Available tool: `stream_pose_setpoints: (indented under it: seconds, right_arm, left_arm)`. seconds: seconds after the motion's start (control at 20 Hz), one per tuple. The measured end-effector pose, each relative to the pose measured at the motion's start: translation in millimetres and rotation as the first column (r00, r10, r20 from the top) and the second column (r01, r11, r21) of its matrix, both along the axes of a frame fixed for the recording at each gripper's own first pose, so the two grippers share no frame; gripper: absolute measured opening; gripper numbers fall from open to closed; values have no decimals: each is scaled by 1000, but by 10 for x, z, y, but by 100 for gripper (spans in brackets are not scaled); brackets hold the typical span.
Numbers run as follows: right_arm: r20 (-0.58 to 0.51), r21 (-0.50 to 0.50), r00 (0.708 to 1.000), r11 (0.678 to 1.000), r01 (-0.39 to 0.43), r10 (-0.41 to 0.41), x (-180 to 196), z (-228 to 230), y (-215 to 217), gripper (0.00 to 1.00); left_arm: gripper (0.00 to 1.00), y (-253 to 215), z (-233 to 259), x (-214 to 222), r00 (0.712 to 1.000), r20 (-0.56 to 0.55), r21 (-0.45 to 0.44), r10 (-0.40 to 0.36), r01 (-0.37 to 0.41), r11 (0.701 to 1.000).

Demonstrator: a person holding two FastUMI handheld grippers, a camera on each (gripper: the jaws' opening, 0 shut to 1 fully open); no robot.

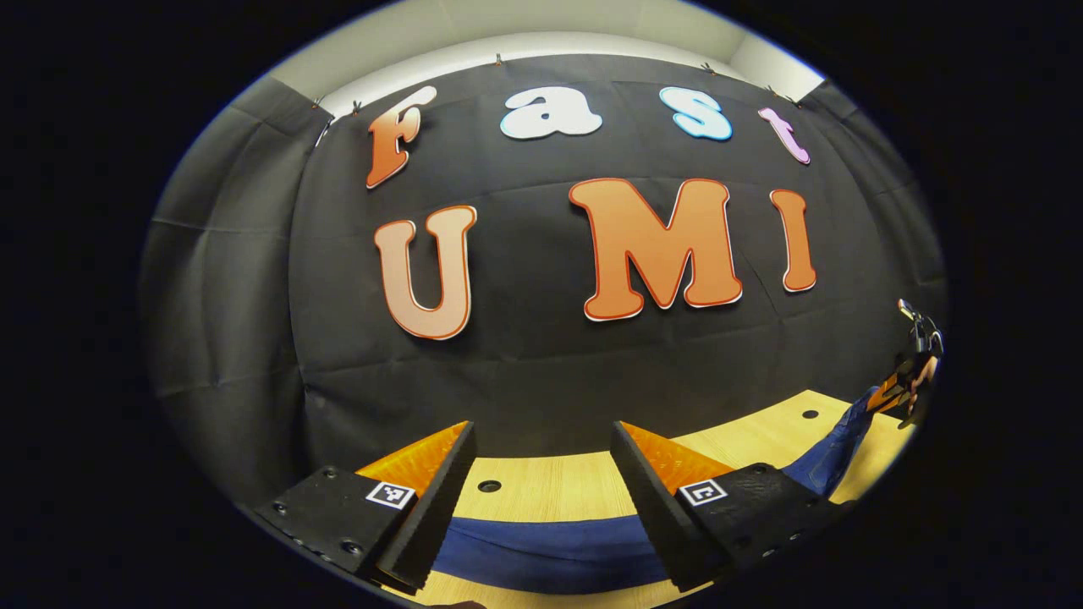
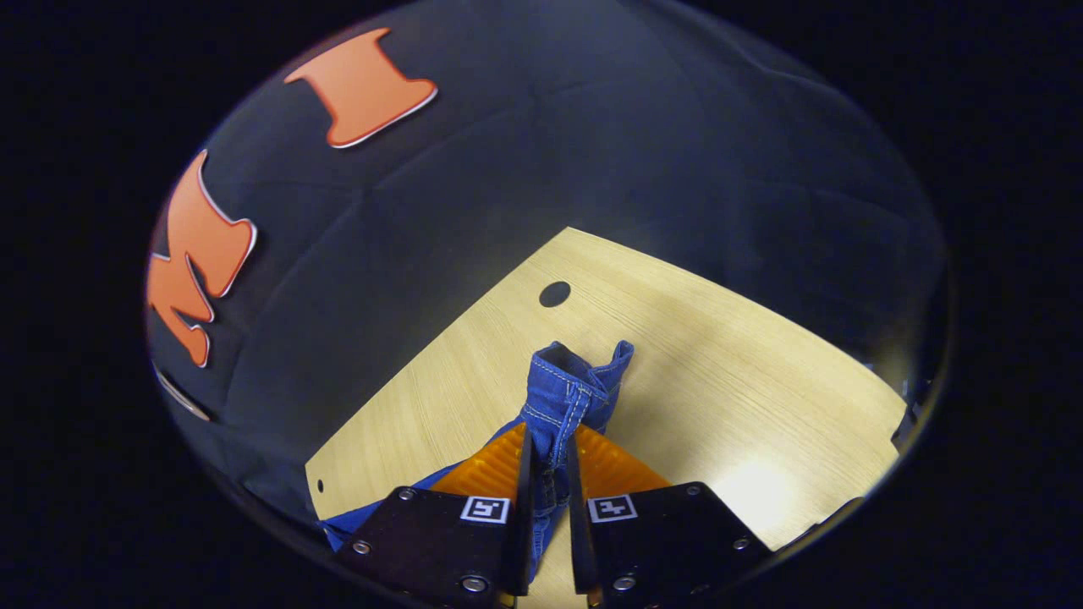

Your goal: Grasp the waist and the cuffs of the jeans and fold them to make the two legs overlap; first hold the waist and fold one-third of the jeans toward the cuffs, then hold the cuffs and fold the remaining one-third in the same direction to finish folding.

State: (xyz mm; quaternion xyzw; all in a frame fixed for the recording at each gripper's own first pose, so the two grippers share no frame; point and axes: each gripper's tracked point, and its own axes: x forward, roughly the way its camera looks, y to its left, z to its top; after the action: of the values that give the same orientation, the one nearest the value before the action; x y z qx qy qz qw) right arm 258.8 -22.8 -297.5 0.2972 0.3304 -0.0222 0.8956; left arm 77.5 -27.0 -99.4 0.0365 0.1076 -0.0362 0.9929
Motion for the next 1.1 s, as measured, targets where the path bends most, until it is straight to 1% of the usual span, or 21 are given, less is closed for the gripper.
stream_pose_setpoints:
  seconds: [0.05, 0.1, 0.25, 0.35, 0.45, 0.55, 0.75, 0.85, 0.9, 0.95, 1.05, 1.1]
  right_arm:
    - [17, -24, 1000, 1000, -4, 4, -14, 67, 44, 20]
    - [34, -41, 999, 999, -21, 22, -36, 153, 113, 20]
    - [79, -91, 995, 994, -59, 66, -121, 393, 306, 20]
    - [117, -130, 987, 987, -93, 109, -171, 588, 496, 20]
    - [146, -172, 977, 976, -132, 158, -198, 752, 754, 20]
    - [169, -186, 964, 967, -172, 204, -316, 905, 1035, 20]
    - [200, -217, 931, 941, -261, 304, -582, 1096, 1603, 20]
    - [207, -240, 909, 920, -310, 361, -720, 1107, 1885, 20]
    - [203, -259, 894, 903, -343, 398, -780, 1071, 2049, 20]
    - [193, -273, 888, 892, -361, 418, -832, 1023, 2195, 19]
    - [180, -265, 874, 878, -399, 451, -890, 946, 2434, 19]
    - [182, -261, 862, 868, -421, 473, -948, 893, 2593, 20]
  left_arm:
    - [100, 56, -23, 10, 1000, -3, 8, -2, 2, 1000]
    - [98, 113, -40, 15, 1000, -2, 9, -4, 4, 1000]
    - [98, 297, -148, 13, 1000, -21, -3, 3, -3, 1000]
    - [100, 429, -220, 12, 999, -35, -8, 17, -17, 1000]
    - [98, 580, -311, 5, 998, -54, -9, 35, -36, 999]
    - [98, 730, -368, -8, 996, -65, -9, 54, -55, 998]
    - [98, 1027, -544, -14, 991, -98, -4, 90, -91, 996]
    - [98, 1152, -674, -29, 987, -122, -10, 104, -106, 994]
    - [98, 1211, -751, -42, 984, -140, -15, 112, -116, 993]
    - [98, 1263, -820, -46, 980, -160, -23, 119, -125, 992]
    - [98, 1365, -978, -73, 972, -194, -42, 131, -141, 989]
    - [98, 1418, -1061, -88, 967, -213, -50, 139, -152, 987]
